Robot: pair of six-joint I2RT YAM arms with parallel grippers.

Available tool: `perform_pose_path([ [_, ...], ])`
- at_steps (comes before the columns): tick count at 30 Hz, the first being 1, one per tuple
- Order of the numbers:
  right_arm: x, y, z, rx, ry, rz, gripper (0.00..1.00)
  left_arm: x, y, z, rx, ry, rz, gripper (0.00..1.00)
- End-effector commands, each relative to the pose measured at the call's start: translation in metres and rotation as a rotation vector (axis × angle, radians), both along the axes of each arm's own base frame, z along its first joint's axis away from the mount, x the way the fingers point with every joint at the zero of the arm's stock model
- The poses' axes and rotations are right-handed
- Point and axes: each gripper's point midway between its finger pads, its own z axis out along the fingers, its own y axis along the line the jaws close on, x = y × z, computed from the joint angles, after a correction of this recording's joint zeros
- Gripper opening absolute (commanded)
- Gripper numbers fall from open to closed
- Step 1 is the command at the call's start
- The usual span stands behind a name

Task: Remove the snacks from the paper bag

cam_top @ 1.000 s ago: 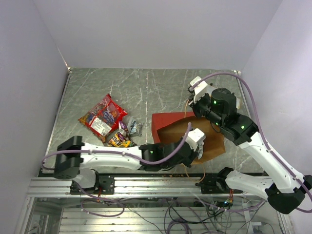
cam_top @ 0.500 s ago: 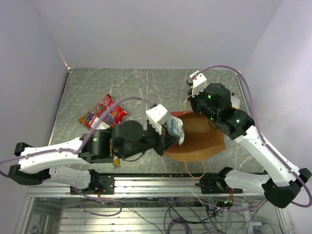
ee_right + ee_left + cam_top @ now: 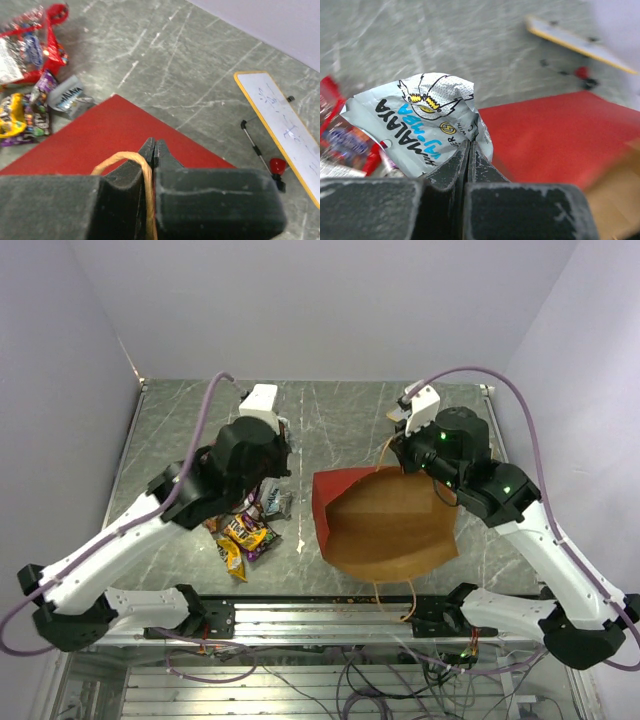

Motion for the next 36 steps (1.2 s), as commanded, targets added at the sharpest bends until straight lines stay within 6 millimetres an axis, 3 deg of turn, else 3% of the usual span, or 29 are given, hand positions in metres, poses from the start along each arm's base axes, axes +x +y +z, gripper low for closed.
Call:
perform_pose_path([
  [1, -0.017, 0.010, 0.031, 0.117, 0.066, 0.034, 0.00, 0.024, 0.043, -0.070, 0.134, 0.212, 0.156, 0.07],
  [4, -0.022, 0.019, 0.049, 0.164, 0.103, 0.055, 0.00, 0.032, 0.069, -0.114, 0.156, 0.314, 0.242, 0.07],
  [9, -0.023, 0.030, 0.072, 0.244, 0.181, 0.040, 0.00, 0.025, 0.102, -0.169, 0.192, 0.449, 0.362, 0.07],
  [16, -0.007, 0.030, 0.048, 0.320, 0.196, -0.070, 0.00, 0.023, 0.129, -0.217, 0.278, 0.543, 0.427, 0.07],
  [17, -0.003, 0.028, 0.036, 0.322, 0.197, -0.084, 0.00, 0.024, 0.131, -0.221, 0.285, 0.552, 0.430, 0.07],
  [25, 0.027, -0.018, -0.005, 0.347, 0.255, -0.211, 0.00, 0.028, 0.142, -0.257, 0.381, 0.652, 0.449, 0.07],
  [29, 0.028, -0.055, -0.016, 0.290, 0.252, -0.306, 0.00, 0.032, 0.138, -0.269, 0.390, 0.679, 0.431, 0.07],
  [36, 0.023, -0.106, -0.051, 0.151, 0.299, -0.463, 0.00, 0.037, 0.129, -0.283, 0.404, 0.726, 0.405, 0.07],
])
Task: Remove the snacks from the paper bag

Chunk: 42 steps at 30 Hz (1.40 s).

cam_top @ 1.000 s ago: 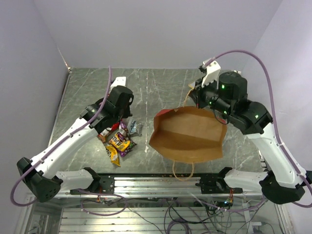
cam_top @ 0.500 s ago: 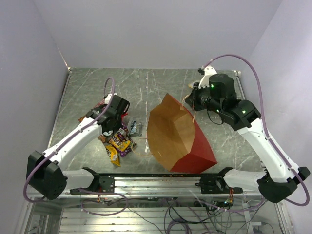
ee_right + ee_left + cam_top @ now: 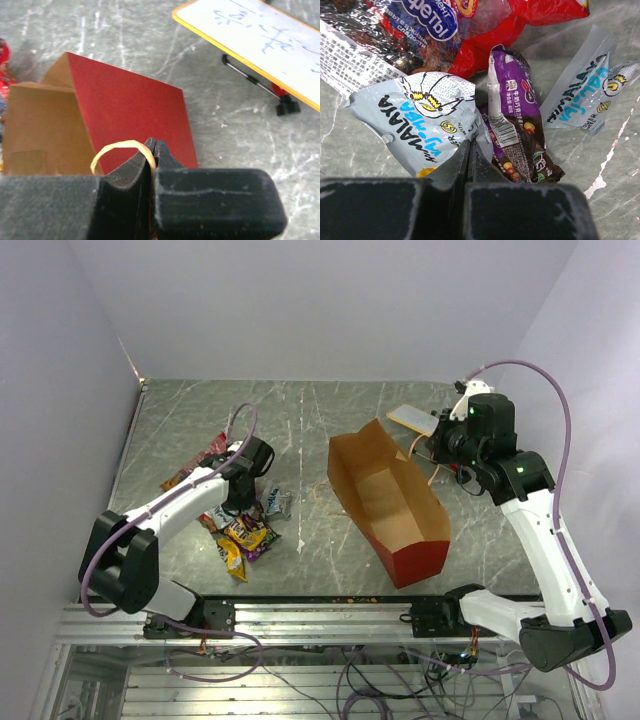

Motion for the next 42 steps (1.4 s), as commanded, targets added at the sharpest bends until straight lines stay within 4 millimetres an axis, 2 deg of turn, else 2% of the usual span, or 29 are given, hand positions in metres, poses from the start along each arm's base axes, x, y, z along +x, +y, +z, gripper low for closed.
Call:
perform_pose_path([
  [1, -0.007, -0.033, -0.023, -0.111, 0.060, -0.078, 0.00, 0.008, -0.009, 0.000, -0.035, 0.002, -0.021, 0.07],
  [4, -0.011, -0.050, -0.031, -0.161, 0.085, -0.142, 0.00, 0.007, -0.014, -0.001, -0.062, 0.014, -0.033, 0.13],
  [6, -0.013, -0.062, -0.035, -0.192, 0.102, -0.191, 0.00, 0.002, -0.019, -0.003, -0.091, 0.033, -0.042, 0.21],
  [10, -0.021, -0.074, -0.037, -0.220, 0.128, -0.238, 0.00, -0.005, -0.021, 0.006, -0.111, 0.051, -0.070, 0.54],
  [12, -0.024, -0.076, -0.034, -0.223, 0.135, -0.246, 0.02, -0.005, -0.020, 0.020, -0.105, 0.040, -0.098, 0.66],
  [17, -0.026, -0.071, -0.015, -0.196, 0.115, -0.228, 0.22, 0.007, -0.029, 0.075, -0.157, -0.066, -0.159, 0.99],
  [20, -0.028, -0.074, -0.005, -0.207, 0.119, -0.233, 0.27, 0.014, -0.046, 0.106, -0.250, -0.135, -0.192, 1.00],
  [24, -0.032, -0.089, -0.005, -0.285, 0.145, -0.276, 0.28, 0.015, -0.077, 0.124, -0.418, -0.150, -0.224, 1.00],
  [26, -0.033, -0.082, -0.001, -0.269, 0.149, -0.232, 0.32, 0.011, -0.092, 0.128, -0.496, -0.124, -0.239, 1.00],
  [29, -0.035, -0.064, 0.018, -0.192, 0.113, -0.155, 0.37, 0.007, -0.106, 0.139, -0.574, -0.123, -0.268, 0.99],
  [31, -0.039, -0.062, 0.025, -0.162, 0.105, -0.162, 0.47, 0.008, -0.107, 0.149, -0.587, -0.153, -0.275, 0.99],
  [32, -0.042, -0.063, 0.026, -0.155, 0.108, -0.174, 0.59, 0.009, -0.106, 0.153, -0.589, -0.168, -0.277, 1.00],
  [34, -0.046, -0.067, 0.026, -0.153, 0.117, -0.202, 0.89, 0.010, -0.105, 0.162, -0.591, -0.187, -0.279, 0.99],
  [35, -0.047, -0.070, 0.027, -0.155, 0.119, -0.218, 0.99, 0.010, -0.106, 0.167, -0.594, -0.194, -0.285, 1.00],
  [39, -0.052, -0.068, 0.043, -0.106, 0.103, -0.239, 1.00, 0.008, -0.108, 0.198, -0.616, -0.236, -0.306, 1.00],
  [42, -0.056, -0.056, 0.075, -0.005, 0.025, -0.214, 1.00, 0.011, -0.106, 0.246, -0.662, -0.367, -0.298, 1.00],
])
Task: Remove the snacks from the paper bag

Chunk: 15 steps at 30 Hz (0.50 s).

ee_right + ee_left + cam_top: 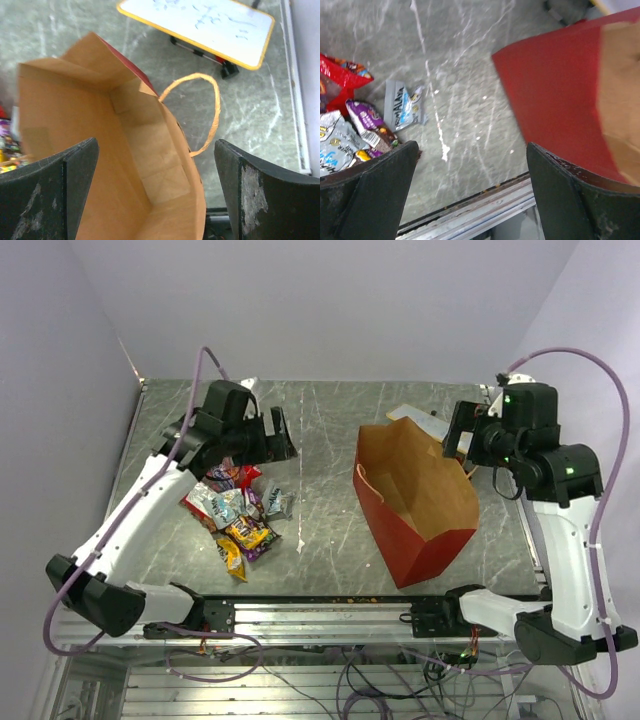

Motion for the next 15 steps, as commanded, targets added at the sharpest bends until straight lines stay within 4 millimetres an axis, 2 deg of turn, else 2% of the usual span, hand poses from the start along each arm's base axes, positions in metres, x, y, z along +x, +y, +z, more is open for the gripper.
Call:
perform_pose_path([
  [1, -0.011, 0.014, 0.049, 0.153, -0.137, 0.010, 1.00, -0.003, 0.001, 0.083, -0.132, -0.185, 0.029, 0.99],
  [5, -0.025, 0.034, 0.101, 0.314, -0.326, 0.092, 1.00, -0.003, 0.009, 0.147, -0.219, -0.347, 0.075, 1.00],
  [9, -0.044, 0.032, 0.154, 0.352, -0.504, 0.126, 1.00, -0.010, 0.021, 0.205, -0.287, -0.488, 0.109, 1.00],
  [12, -0.054, 0.021, 0.179, 0.360, -0.585, 0.083, 1.00, -0.021, 0.036, 0.243, -0.332, -0.593, 0.150, 1.00],
  [15, -0.056, 0.014, 0.189, 0.385, -0.623, 0.039, 1.00, -0.035, 0.056, 0.271, -0.362, -0.686, 0.204, 0.99],
])
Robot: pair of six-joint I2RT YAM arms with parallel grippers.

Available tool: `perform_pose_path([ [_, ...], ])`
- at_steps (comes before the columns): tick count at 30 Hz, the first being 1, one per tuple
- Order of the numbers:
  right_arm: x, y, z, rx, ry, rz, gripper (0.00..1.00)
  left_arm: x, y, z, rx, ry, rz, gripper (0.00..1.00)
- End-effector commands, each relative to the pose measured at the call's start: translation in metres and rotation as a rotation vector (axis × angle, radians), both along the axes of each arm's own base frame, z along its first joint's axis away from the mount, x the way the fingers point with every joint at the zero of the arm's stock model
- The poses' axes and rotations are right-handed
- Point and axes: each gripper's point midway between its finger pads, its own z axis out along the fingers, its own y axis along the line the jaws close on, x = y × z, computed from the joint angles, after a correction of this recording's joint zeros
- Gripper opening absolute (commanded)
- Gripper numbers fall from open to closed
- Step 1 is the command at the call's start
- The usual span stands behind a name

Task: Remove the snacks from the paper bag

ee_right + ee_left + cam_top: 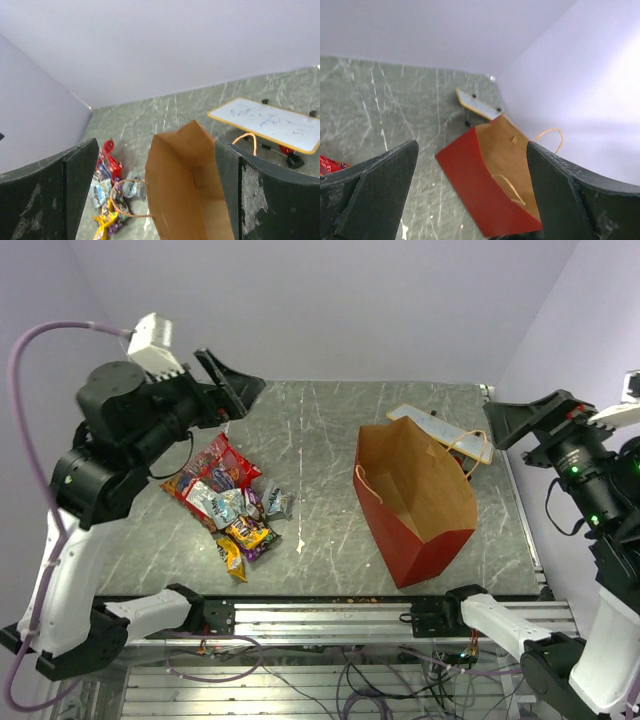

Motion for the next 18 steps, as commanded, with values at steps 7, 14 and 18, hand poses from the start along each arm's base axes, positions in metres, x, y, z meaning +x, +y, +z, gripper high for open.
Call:
perform_pose_path([
  [7, 0.008, -0.012, 0.015, 0.098, -0.042, -0.097, 1.00, -0.042, 0.064, 0.073, -0.086, -0.255, 0.190, 0.99],
  [14, 0.009, -0.014, 0.003, 0.099, -0.021, -0.112, 1.00, -0.050, 0.071, 0.069, -0.052, -0.245, 0.197, 0.98],
  [18, 0.007, -0.020, 0.005, 0.088, -0.043, -0.142, 1.00, -0.051, 0.070, 0.066, -0.048, -0.238, 0.191, 0.98],
])
